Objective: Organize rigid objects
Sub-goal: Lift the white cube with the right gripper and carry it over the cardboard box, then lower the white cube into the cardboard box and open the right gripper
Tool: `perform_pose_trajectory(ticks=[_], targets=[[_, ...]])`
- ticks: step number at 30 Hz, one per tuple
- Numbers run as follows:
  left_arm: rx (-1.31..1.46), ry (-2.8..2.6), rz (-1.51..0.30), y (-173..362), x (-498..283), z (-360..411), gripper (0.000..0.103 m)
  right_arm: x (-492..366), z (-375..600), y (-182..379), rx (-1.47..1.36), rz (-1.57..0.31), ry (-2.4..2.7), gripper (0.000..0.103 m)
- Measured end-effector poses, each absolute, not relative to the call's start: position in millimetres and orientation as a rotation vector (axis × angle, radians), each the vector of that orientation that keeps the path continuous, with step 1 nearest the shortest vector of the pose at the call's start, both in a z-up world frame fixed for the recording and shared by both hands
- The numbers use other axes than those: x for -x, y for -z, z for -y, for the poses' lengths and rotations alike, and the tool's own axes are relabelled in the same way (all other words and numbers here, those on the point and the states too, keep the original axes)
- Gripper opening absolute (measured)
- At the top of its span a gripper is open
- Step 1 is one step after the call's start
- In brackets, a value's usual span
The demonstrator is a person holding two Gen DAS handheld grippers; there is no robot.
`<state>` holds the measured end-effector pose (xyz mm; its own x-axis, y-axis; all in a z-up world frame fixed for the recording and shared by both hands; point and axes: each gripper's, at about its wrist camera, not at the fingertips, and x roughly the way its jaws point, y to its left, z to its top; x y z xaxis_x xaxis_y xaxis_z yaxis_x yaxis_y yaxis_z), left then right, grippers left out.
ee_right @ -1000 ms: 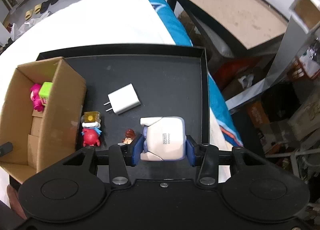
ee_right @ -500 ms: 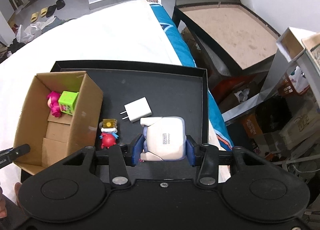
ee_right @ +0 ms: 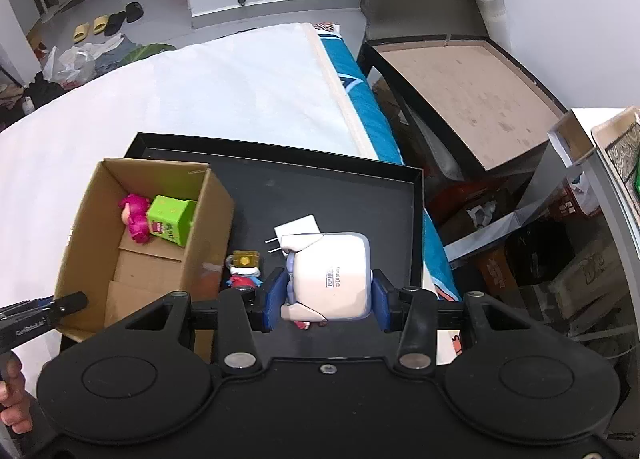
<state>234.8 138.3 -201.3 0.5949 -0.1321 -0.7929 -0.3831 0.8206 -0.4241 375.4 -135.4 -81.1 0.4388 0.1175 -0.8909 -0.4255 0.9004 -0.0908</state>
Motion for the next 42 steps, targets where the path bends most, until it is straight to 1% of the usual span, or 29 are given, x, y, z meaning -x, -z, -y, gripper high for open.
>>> perform_pose_trajectory(ticks=[30,42], targets=[[0.644,-0.133,-0.932,203,-230,-145,0.021,-352,36,92,0.414,-1.065,-0.472,0.044],[0.659,-0.121,-0.928,204,-230,-148,0.021,-343,-13,108,0.388,-1.115,-0.544,0.044]])
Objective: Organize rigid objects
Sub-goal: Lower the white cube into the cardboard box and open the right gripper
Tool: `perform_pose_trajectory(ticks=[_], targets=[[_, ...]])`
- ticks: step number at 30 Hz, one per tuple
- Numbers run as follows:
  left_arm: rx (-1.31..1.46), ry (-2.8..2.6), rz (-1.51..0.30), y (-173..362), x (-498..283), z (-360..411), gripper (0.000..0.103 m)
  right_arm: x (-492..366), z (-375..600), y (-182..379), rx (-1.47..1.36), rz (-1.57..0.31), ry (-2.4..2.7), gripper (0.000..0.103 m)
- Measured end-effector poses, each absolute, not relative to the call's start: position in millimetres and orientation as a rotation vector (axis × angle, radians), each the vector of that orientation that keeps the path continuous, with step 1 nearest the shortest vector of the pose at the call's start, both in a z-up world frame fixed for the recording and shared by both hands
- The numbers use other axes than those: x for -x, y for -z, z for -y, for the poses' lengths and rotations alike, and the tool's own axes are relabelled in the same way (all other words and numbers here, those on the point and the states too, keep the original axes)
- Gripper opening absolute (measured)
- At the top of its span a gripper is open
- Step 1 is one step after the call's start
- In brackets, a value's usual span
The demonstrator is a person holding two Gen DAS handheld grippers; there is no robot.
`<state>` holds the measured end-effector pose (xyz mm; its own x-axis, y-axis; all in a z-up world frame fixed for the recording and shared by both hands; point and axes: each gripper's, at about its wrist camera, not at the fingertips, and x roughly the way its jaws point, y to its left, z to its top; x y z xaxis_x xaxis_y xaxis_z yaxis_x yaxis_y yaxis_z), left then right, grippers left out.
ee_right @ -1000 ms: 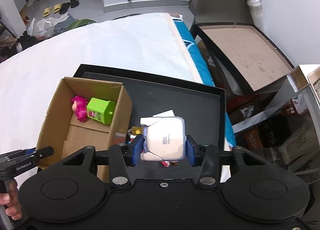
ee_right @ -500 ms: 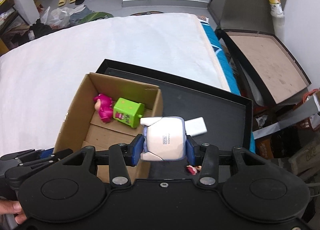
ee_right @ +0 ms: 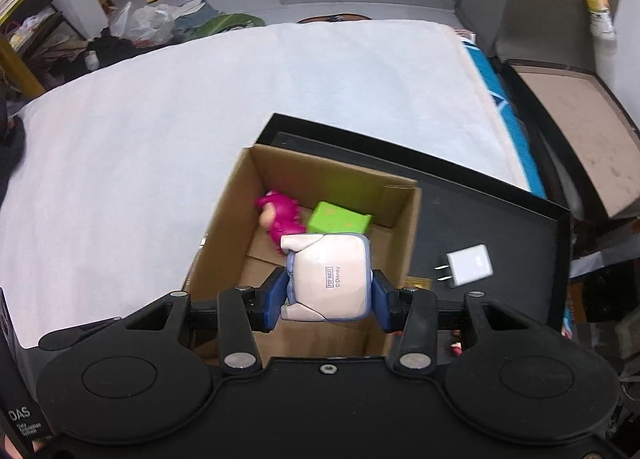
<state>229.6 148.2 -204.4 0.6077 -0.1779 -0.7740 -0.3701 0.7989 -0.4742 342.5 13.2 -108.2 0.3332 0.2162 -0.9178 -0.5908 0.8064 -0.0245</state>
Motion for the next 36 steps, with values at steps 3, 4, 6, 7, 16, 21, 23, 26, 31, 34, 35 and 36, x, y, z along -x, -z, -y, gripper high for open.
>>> perform_pose_trajectory(ticks=[3,4,6,7,16,21,23,26,31,34,35,36], targets=[[0.664,-0.121,-0.928,204,-229,-148,0.021,-341,-21,114,0.384,-1.123,-0.554,0.044],[0.666,-0.12,-0.927,205,-229,-149,0.021,-341,-23,117,0.381,-1.126,-0.555,0.044],[0.671,-0.119,-0.926,205,-229,-149,0.021,-342,-27,122,0.364,-1.136,-0.558,0.044],[0.672,-0.119,-0.926,205,-229,-150,0.021,-342,-28,125,0.355,-1.141,-0.558,0.044],[0.685,-0.113,-0.923,206,-228,-152,0.021,-342,-37,151,0.291,-1.193,-0.56,0.044],[0.688,-0.109,-0.921,207,-227,-153,0.021,-346,-37,165,0.232,-1.217,-0.546,0.044],[0.689,-0.107,-0.92,207,-227,-153,0.021,-348,-37,170,0.206,-1.223,-0.543,0.044],[0.691,-0.107,-0.919,207,-227,-154,0.021,-350,-36,178,0.159,-1.24,-0.561,0.044],[0.704,-0.109,-0.916,208,-225,-156,0.022,-349,-33,176,0.11,-1.248,-0.593,0.044],[0.698,-0.11,-0.915,207,-225,-155,0.022,-347,-30,169,0.128,-1.23,-0.596,0.044],[0.698,-0.11,-0.915,206,-225,-155,0.022,-347,-28,166,0.131,-1.228,-0.601,0.044],[0.697,-0.11,-0.915,206,-225,-155,0.022,-346,-27,164,0.133,-1.226,-0.604,0.044]])
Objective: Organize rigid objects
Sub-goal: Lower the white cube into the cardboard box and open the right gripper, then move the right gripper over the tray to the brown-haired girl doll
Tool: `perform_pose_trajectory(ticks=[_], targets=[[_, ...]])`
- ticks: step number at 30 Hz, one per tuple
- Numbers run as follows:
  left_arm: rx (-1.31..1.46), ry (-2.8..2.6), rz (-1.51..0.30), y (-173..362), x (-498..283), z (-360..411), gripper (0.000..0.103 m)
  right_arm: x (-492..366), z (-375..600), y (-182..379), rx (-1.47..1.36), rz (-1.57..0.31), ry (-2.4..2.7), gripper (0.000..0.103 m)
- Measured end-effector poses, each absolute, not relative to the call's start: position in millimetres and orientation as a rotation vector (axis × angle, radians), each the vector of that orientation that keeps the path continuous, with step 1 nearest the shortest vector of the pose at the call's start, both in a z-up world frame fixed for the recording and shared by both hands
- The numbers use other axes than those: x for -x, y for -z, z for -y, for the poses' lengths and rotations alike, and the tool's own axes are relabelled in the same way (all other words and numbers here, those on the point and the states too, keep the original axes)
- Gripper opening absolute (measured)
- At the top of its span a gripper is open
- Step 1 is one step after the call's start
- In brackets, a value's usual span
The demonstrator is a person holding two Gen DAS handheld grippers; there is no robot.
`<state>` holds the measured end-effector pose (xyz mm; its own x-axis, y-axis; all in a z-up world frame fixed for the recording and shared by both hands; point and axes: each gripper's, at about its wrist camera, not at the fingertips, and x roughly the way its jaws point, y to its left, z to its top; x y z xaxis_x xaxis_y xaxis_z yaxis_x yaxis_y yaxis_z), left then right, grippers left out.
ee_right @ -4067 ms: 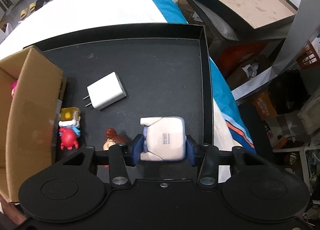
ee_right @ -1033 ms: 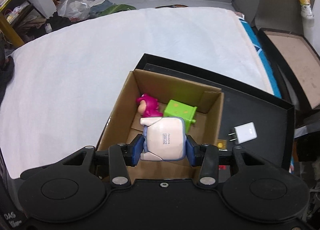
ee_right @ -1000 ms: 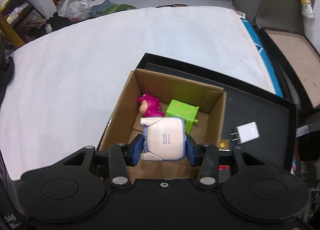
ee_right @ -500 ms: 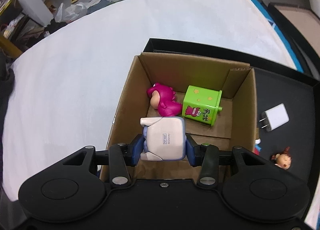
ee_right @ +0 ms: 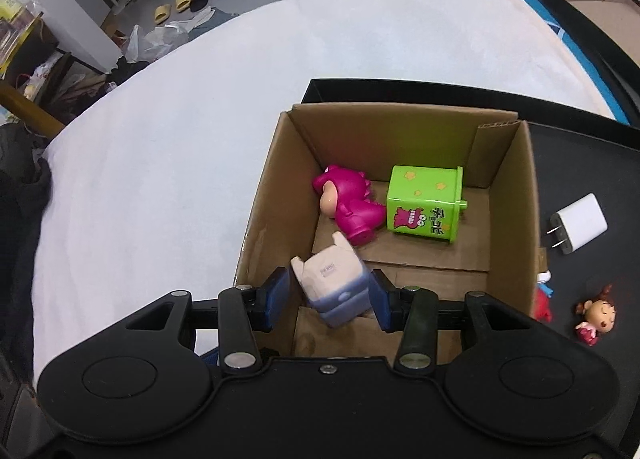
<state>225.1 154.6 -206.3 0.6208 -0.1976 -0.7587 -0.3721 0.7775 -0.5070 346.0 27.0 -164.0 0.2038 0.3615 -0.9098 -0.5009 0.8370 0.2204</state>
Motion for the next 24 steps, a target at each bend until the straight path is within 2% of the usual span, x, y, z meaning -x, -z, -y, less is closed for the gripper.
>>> perform_pose_trajectory(ticks=[10,24], targets=[[0.694,-0.115,-0.914,205,-225,-153,0.022,-337,-8,138,0.18,-1.189,-0.597,0.046],[0.698,-0.128,-0.907,201,-224,-153,0.021,-327,34,102,0.214,-1.136,-0.565,0.059]])
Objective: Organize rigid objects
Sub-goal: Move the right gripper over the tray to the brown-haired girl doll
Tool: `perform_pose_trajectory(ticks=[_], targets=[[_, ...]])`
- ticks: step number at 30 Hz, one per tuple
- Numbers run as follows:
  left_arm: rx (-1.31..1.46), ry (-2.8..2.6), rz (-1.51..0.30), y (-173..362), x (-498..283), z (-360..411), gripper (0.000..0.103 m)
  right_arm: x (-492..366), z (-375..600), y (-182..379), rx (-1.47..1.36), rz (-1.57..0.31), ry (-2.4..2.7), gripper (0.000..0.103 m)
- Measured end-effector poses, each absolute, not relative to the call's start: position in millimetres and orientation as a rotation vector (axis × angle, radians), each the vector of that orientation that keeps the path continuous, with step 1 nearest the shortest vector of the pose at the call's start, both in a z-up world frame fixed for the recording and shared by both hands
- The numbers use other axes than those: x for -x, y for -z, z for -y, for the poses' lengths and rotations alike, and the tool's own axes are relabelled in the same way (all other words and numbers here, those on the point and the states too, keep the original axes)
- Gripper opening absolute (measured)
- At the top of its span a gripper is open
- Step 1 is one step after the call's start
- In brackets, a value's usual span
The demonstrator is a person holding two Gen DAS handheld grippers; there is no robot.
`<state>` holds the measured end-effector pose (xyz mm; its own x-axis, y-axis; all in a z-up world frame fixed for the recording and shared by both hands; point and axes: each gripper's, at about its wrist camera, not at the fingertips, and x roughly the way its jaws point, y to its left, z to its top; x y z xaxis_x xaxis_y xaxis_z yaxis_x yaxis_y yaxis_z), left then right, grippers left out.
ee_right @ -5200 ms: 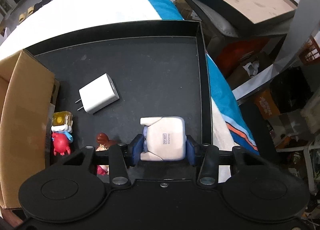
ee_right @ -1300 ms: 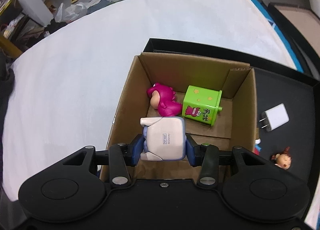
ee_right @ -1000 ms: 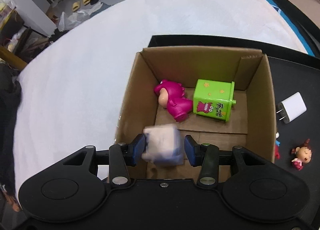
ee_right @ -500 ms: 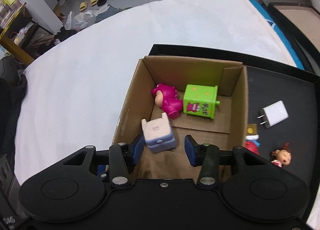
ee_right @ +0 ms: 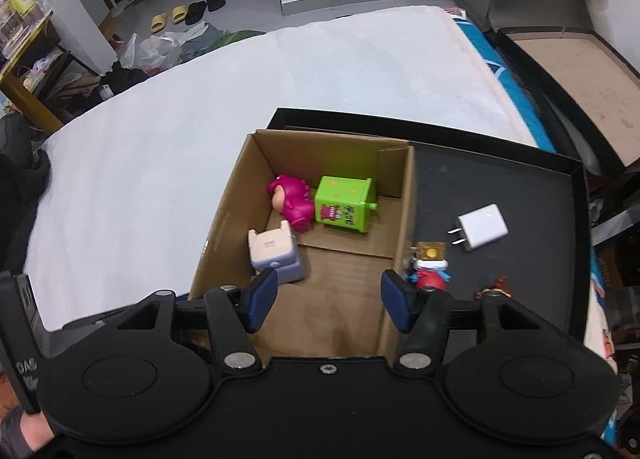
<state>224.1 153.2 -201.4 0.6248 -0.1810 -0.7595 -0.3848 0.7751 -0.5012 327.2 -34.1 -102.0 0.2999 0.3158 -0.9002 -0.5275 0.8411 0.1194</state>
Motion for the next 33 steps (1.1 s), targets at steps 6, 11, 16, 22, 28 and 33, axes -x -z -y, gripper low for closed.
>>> perform_pose_trajectory(ticks=[6,11,16,22,28,33], targets=[[0.703,-0.133,-0.904,200,-223,-154,0.021,-326,49,92,0.228,-1.12,-0.557,0.068],[0.703,-0.141,-0.904,200,-222,-154,0.021,-324,59,86,0.239,-1.104,-0.547,0.075],[0.7,-0.142,-0.901,200,-221,-154,0.021,-324,70,82,0.246,-1.091,-0.532,0.077],[0.703,-0.138,-0.895,199,-220,-155,0.021,-327,83,86,0.262,-1.09,-0.504,0.077],[0.698,-0.136,-0.894,197,-220,-154,0.021,-328,94,92,0.278,-1.096,-0.483,0.077],[0.692,-0.137,-0.892,197,-220,-154,0.021,-331,102,98,0.287,-1.097,-0.463,0.078]])
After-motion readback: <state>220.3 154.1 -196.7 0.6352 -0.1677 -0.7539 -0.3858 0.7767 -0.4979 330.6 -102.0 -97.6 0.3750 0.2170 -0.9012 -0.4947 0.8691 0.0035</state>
